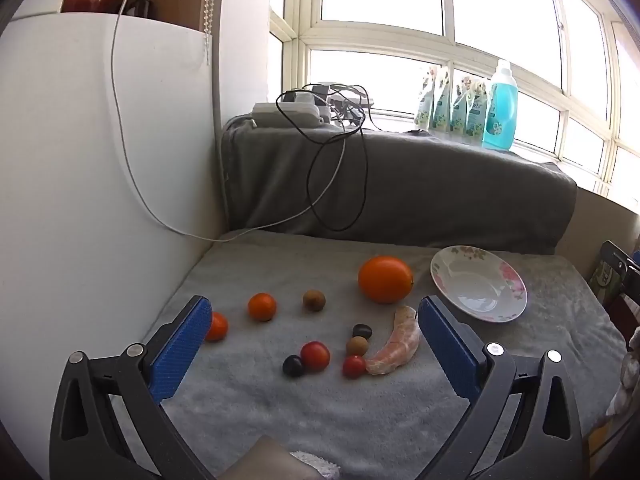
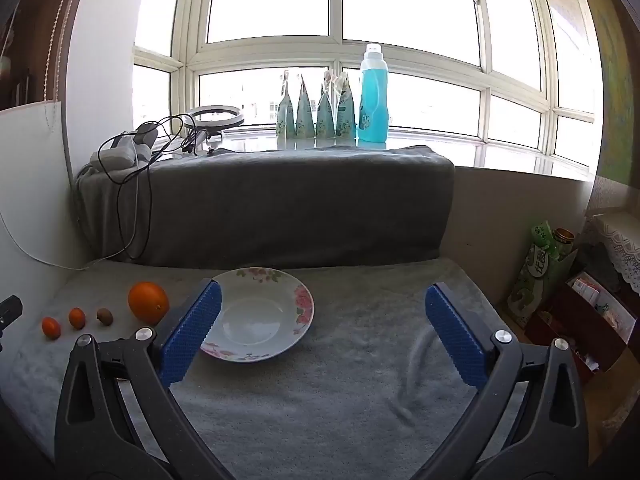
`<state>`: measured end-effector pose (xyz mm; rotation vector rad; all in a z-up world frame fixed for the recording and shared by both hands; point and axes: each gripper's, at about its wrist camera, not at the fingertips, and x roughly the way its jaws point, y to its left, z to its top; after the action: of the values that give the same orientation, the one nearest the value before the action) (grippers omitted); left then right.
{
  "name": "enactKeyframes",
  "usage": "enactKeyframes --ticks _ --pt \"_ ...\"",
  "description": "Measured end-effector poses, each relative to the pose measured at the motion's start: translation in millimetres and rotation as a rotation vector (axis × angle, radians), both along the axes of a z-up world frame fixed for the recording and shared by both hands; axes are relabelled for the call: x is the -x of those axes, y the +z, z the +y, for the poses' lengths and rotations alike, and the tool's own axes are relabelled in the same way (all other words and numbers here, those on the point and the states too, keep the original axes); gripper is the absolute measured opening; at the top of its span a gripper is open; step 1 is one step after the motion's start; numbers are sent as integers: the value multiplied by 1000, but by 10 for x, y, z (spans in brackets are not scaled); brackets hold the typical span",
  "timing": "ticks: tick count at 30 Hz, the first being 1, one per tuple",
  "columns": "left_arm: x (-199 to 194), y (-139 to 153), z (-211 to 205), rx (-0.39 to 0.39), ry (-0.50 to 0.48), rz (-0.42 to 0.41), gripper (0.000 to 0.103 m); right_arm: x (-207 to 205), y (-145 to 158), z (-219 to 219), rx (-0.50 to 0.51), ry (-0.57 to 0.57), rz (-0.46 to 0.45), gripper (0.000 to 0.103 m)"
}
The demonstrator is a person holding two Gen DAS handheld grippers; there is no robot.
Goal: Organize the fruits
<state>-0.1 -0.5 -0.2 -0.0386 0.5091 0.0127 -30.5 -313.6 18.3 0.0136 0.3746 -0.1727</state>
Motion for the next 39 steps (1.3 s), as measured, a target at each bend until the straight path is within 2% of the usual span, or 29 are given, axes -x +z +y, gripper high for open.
enactKeyframes --ticks 7,9,39 --pt "38 -16 -22 -21 -15 -4 102 -18 2 0 -6 -4 25 103" --pt "12 -24 -43 -7 -3 14 102 35 -11 -17 -10 -2 4 103" --pt "-1 -46 -29 1 -6 23 102 20 -25 -5 -14 0 21 103"
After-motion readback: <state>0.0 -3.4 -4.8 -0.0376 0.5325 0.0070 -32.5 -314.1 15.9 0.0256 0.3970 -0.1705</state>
